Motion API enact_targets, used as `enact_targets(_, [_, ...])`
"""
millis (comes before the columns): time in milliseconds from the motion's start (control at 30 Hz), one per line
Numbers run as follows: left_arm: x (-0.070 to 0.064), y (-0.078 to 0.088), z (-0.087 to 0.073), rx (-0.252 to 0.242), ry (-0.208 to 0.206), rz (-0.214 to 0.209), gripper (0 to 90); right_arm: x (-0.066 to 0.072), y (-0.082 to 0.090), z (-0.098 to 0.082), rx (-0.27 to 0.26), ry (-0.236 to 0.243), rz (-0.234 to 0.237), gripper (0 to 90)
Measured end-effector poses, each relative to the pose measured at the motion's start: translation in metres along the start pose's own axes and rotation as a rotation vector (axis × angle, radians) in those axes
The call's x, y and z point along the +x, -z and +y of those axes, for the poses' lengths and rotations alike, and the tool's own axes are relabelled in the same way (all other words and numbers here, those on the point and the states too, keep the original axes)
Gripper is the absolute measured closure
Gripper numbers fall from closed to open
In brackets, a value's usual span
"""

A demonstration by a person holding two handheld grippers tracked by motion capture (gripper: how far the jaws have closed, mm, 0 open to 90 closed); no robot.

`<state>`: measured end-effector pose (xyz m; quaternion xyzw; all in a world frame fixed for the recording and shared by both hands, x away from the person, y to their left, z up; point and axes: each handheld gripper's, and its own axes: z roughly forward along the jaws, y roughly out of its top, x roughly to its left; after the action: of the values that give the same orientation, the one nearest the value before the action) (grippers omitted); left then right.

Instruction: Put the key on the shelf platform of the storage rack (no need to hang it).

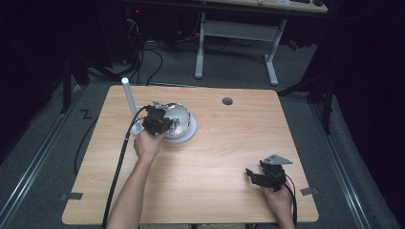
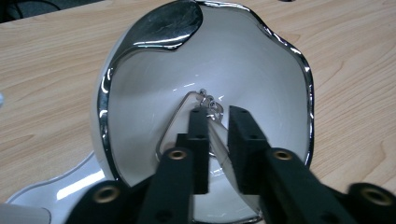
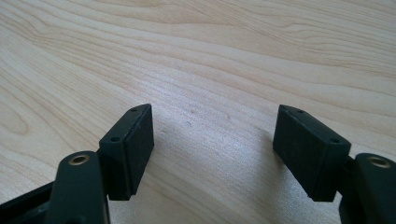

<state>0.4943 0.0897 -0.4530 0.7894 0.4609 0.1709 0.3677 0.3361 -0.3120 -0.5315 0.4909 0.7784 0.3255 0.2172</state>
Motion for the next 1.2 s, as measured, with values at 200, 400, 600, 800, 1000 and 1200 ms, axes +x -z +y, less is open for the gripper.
enact_targets(200, [0.0,0.016,-0.003,-0.036,0.006,0.0,55.7,0.0,0.0,0.0,0.0,0.0,0.0,29.5])
enact_targets(400, [-0.002,0.028,-0.007,-0.066,0.006,-0.013,48.2,0.0,0.0,0.0,0.0,0.0,-0.001,29.5])
enact_targets(600, [-0.001,0.042,-0.014,-0.086,-0.012,-0.023,45.9,0.0,0.0,0.0,0.001,-0.002,0.0,29.5])
enact_targets(800, [0.001,0.058,-0.024,-0.112,0.004,-0.035,44.5,0.0,0.0,0.0,0.001,-0.003,0.0,29.5])
enact_targets(1000, [0.001,0.072,-0.034,-0.148,0.018,-0.047,43.9,0.0,0.0,0.0,0.001,-0.003,0.0,29.5])
enact_targets(1200, [0.0,0.083,-0.039,-0.159,0.008,-0.046,43.1,0.0,0.0,0.0,0.001,-0.002,0.0,29.5])
